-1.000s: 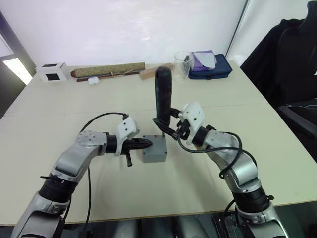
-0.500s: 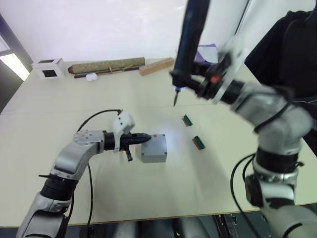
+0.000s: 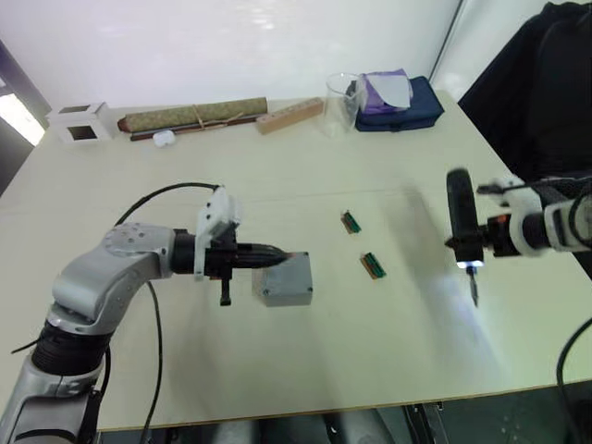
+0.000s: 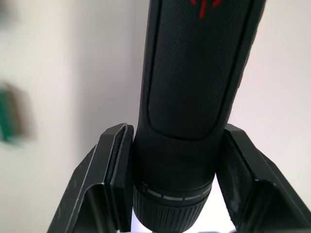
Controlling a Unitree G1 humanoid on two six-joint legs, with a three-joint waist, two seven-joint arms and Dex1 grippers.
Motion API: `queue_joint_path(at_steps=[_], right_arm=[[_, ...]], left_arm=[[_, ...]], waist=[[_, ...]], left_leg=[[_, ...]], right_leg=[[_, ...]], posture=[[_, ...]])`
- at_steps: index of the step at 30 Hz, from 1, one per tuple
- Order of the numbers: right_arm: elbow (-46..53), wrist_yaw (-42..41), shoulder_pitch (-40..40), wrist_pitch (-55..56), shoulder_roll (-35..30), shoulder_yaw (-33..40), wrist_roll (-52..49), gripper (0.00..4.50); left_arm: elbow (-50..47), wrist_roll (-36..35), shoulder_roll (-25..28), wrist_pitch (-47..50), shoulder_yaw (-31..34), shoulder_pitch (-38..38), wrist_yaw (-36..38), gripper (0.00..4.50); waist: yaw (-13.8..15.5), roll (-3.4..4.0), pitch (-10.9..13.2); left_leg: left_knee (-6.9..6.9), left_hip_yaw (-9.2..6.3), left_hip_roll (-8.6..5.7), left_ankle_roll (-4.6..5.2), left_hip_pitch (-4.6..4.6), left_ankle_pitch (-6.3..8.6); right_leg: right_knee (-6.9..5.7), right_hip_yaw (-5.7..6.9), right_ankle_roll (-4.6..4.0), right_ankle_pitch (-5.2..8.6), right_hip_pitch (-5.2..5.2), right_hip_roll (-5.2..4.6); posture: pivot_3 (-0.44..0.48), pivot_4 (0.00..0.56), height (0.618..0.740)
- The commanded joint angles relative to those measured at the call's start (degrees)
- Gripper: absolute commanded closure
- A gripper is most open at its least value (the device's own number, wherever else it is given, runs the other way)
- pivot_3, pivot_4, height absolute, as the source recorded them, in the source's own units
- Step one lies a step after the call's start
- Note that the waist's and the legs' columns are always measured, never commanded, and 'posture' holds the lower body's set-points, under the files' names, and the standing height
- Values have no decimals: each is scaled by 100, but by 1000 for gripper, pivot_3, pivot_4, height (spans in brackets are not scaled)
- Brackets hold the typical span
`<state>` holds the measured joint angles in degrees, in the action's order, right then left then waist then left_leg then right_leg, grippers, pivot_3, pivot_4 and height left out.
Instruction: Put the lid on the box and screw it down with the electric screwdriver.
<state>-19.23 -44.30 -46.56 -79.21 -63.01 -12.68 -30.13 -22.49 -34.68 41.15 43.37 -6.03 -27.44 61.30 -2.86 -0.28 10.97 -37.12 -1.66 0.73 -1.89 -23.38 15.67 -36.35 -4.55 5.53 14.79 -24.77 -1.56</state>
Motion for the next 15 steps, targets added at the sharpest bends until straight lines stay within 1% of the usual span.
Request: queue_joint_path(at_steps=[1,5,8,10,11,12,14,15], right_arm=[[-32,-760,-614,613,-88,-551,471,2477],[-546,-1155,-684,1269,31,-1030,1060,2477],[-818,-1336,-735,1503,155,-1176,1365,2477],[-951,-1464,-789,1519,240,-1225,1518,1468],[-963,-1546,-784,1560,253,-1244,1586,1270],[-963,-1619,-770,1599,257,-1241,1638,846],[-992,-1658,-758,1638,298,-1174,1739,136],[-1013,-1667,-752,1650,314,-1138,1790,13]], left_arm=[[79,314,-46,-312,-182,34,-89,4500],[-68,596,113,-460,-308,195,-137,4500],[-87,552,94,-440,-230,219,-198,4500],[-65,550,109,-452,-203,216,-216,4500],[-61,566,125,-464,-205,214,-217,4500],[-66,604,150,-492,-219,210,-214,4500],[-81,697,215,-561,-249,182,-197,4500],[-97,727,232,-580,-260,174,-197,4500]], waist=[[-42,7,5],[-65,2,12],[-33,1,13],[-1,0,13],[23,0,13],[33,0,13],[36,0,13],[36,0,13]], left_leg=[[-4,0,6,0,2,0],[-16,-6,7,-2,4,-2],[-22,-5,3,-3,2,-2],[-28,-4,0,-3,0,-2],[-31,-4,0,-3,0,-2],[-32,-4,0,-3,0,-2],[-34,-6,0,-3,0,-2],[-35,-6,0,-3,0,-2]], right_leg=[[-4,-1,0,0,0,7],[-25,0,0,-1,-1,11],[-28,-1,0,-1,0,5],[-29,-1,2,-1,0,2],[-29,-1,3,-2,1,1],[-30,-1,4,-3,1,1],[-31,0,4,-3,2,1],[-35,0,4,-4,2,1]], posture=[[0,150,740],[0,150,740],[0,150,740],[0,150,740],[0,150,740],[0,150,740],[0,150,740],[0,150,740]])
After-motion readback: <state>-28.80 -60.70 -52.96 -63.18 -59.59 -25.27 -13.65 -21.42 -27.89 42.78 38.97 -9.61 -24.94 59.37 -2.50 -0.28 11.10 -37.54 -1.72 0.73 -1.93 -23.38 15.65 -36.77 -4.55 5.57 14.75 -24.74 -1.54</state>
